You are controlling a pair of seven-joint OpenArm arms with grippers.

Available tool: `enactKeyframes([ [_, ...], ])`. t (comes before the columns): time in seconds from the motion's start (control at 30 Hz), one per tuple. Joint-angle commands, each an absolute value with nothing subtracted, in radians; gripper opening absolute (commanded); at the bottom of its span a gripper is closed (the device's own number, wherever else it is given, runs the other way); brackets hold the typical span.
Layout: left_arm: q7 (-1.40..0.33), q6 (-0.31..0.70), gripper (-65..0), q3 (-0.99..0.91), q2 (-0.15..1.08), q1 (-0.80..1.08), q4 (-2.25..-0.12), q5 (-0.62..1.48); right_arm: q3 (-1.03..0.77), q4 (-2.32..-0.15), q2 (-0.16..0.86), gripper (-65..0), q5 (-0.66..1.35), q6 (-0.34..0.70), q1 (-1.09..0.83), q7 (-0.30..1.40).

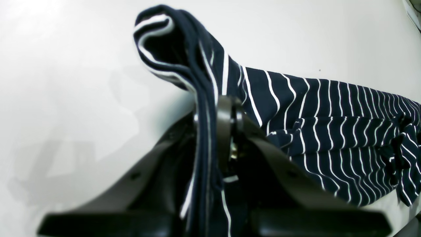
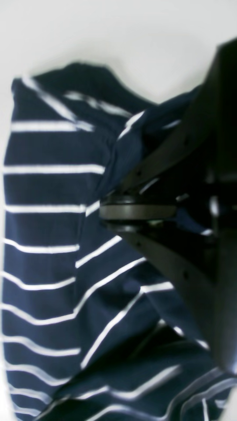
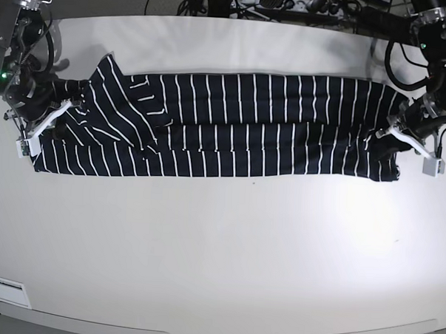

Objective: Fold the T-shirt properly
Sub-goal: 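Pull the strip ends apart with both grippers to straighten it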

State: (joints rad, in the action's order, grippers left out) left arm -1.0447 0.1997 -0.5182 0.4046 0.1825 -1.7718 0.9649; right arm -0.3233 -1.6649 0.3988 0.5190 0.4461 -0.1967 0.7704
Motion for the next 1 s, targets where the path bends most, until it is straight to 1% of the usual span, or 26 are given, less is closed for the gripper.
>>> enactKeyframes([
  [0.0, -1.028, 0.21, -65.0, -0.526, 0.424, 0.171, -1.786, 0.981, -0.306, -1.679, 0.416, -65.0, 0.499, 0.432, -0.186, 0.742],
  [0.1, -1.029, 0.21, -65.0, -0.526, 0.424, 0.171, -1.786, 0.981, -0.233, -1.655, 0.416, -65.0, 0.412, 0.399, -0.186, 0.72],
  [0.17, -1.029, 0.21, -65.0, -0.526, 0.424, 0.171, -1.786, 0.981, -0.196, -1.62, 0.416, -65.0, 0.368, 0.359, -0.185, 0.699],
  [0.23, -1.029, 0.21, -65.0, -0.526, 0.424, 0.171, -1.786, 0.984, -0.174, -1.584, 0.416, -65.0, 0.358, 0.338, -0.185, 0.692],
  [0.3, -1.029, 0.212, -65.0, -0.526, 0.424, 0.171, -1.786, 1.008, -0.167, -1.567, 0.416, -65.0, 0.366, 0.34, -0.186, 0.697],
  [0.4, -1.034, 0.286, -65.0, -0.526, 0.424, 0.171, -1.786, 1.107, -0.167, -1.567, 0.416, -65.0, 0.365, 0.34, -0.185, 0.719],
  [0.5, -1.06, 0.391, -65.0, -0.526, 0.423, 0.171, -1.786, 1.264, -0.167, -1.567, 0.416, -65.0, 0.365, 0.34, -0.186, 0.724],
  [0.6, -1.138, 0.487, -65.0, -0.526, 0.414, 0.165, -1.786, 1.454, -0.167, -1.567, 0.416, -65.0, 0.365, 0.339, -0.186, 0.749],
  [0.67, -1.2, 0.545, -65.0, -0.526, 0.402, 0.162, -1.792, 1.484, -0.167, -1.567, 0.416, -65.0, 0.366, 0.339, -0.186, 0.764],
  [0.9, -1.198, 0.556, -65.0, -0.516, 0.319, 0.135, -1.812, 1.484, -0.167, -1.567, 0.416, -65.0, 0.366, 0.336, -0.189, 0.764],
  [0.97, -1.196, 0.59, -65.0, -0.504, 0.284, 0.13, -1.811, 1.484, -0.167, -1.567, 0.416, -65.0, 0.366, 0.337, -0.191, 0.764],
])
